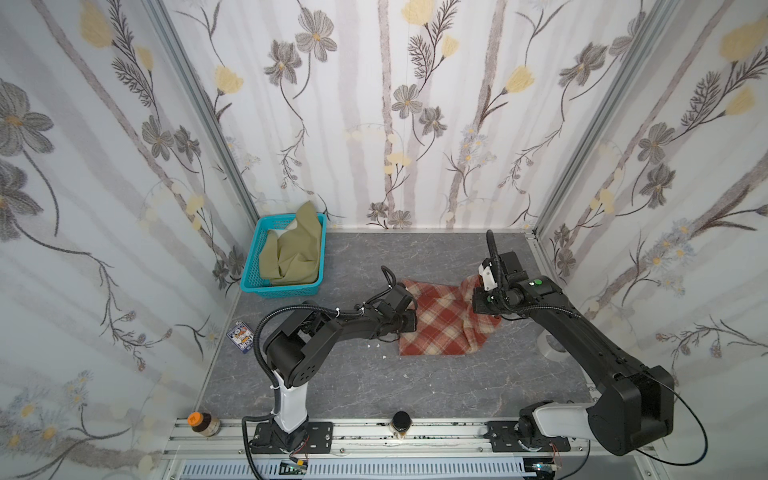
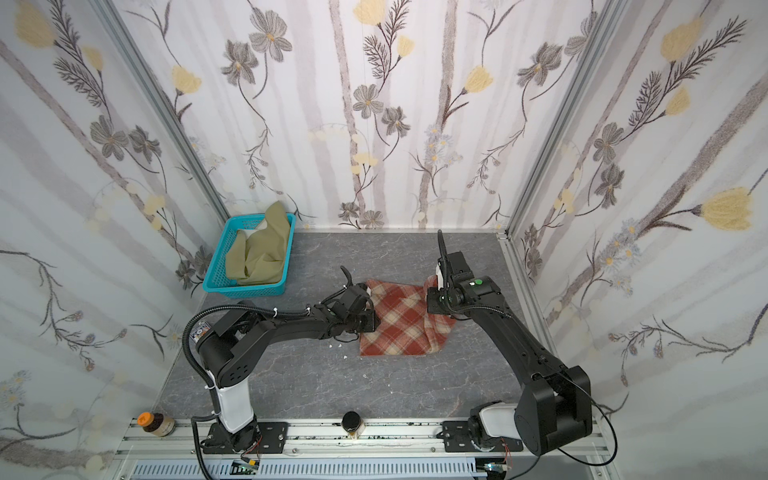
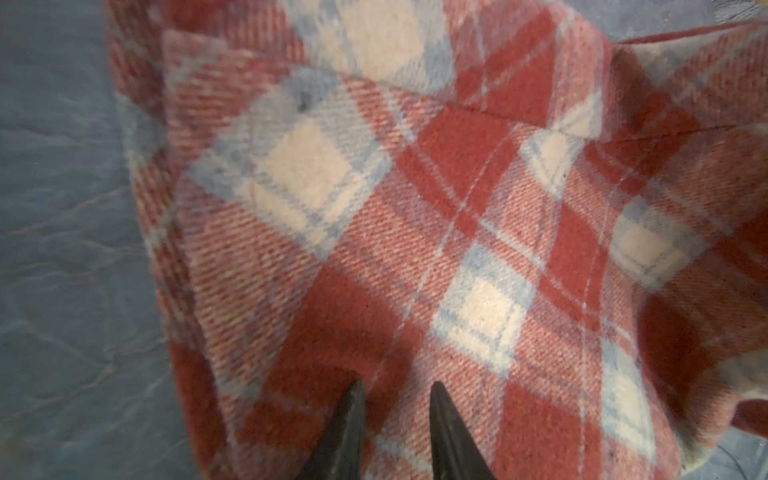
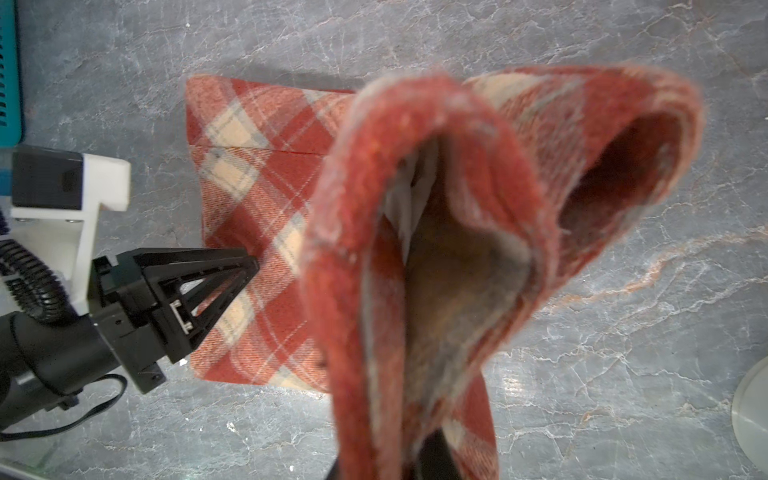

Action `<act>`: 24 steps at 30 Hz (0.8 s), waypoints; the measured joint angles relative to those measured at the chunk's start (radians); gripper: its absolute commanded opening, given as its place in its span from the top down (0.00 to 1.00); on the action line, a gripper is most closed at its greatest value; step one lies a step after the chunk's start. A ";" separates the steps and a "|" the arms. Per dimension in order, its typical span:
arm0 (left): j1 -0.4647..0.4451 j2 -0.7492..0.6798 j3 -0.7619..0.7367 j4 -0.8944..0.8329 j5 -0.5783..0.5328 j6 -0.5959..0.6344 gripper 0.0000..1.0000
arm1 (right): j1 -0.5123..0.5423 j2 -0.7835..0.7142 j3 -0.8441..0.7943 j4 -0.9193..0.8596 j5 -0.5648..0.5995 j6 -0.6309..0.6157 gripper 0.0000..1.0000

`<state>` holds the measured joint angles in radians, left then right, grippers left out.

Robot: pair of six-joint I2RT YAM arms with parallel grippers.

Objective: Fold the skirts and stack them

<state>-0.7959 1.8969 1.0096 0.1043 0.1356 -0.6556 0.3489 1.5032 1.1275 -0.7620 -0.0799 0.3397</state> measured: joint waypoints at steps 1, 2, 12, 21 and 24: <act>-0.008 0.004 0.000 0.012 0.000 -0.008 0.70 | 0.011 0.004 0.001 0.000 0.000 0.005 1.00; -0.014 0.008 0.000 0.024 0.000 -0.018 0.70 | 0.019 0.006 0.002 0.000 0.000 0.012 1.00; -0.076 0.050 0.025 0.084 0.020 -0.083 0.70 | 0.103 0.043 -0.024 0.055 -0.046 0.084 1.00; -0.090 0.051 0.020 0.106 0.025 -0.104 0.70 | 0.137 0.080 -0.082 0.137 -0.091 0.131 1.00; -0.090 0.040 0.016 0.092 0.031 -0.107 0.70 | 0.141 0.093 -0.097 0.155 -0.096 0.139 1.00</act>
<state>-0.8864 1.9366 1.0252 0.1967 0.1665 -0.7624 0.4896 1.5967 1.0309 -0.6067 -0.1761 0.4786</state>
